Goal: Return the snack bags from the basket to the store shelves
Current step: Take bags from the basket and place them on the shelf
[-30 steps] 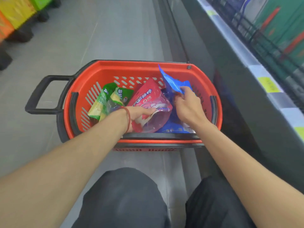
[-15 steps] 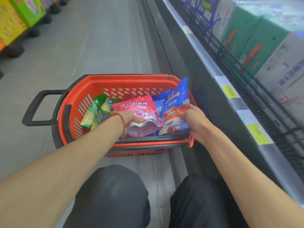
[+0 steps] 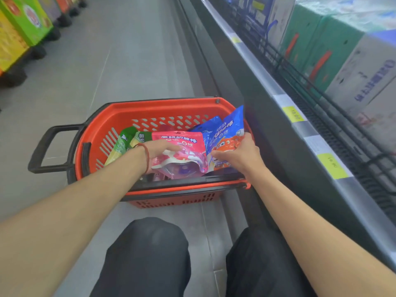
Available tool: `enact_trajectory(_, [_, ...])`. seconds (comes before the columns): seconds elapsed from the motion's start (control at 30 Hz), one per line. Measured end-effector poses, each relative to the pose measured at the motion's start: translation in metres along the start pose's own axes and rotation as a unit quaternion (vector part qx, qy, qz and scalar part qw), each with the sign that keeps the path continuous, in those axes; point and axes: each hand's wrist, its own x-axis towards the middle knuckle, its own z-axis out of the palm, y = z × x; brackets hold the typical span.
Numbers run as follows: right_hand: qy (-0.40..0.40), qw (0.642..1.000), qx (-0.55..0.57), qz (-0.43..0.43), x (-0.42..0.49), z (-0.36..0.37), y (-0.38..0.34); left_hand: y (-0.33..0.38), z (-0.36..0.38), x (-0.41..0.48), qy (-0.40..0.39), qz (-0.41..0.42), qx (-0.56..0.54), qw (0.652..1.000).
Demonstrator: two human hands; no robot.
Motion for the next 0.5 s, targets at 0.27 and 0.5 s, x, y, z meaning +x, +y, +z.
enact_trajectory(0.27, [0.029,0.999,-0.015,-0.013,0.001,0.005,0.006,0.009,-0.012,0.030,-0.035,-0.005,-0.030,0.999])
enact_trajectory(0.5, [0.101,0.994,0.034,-0.022,-0.004,0.009,0.009,0.029,-0.016,0.047,-0.025,0.104,0.004,0.994])
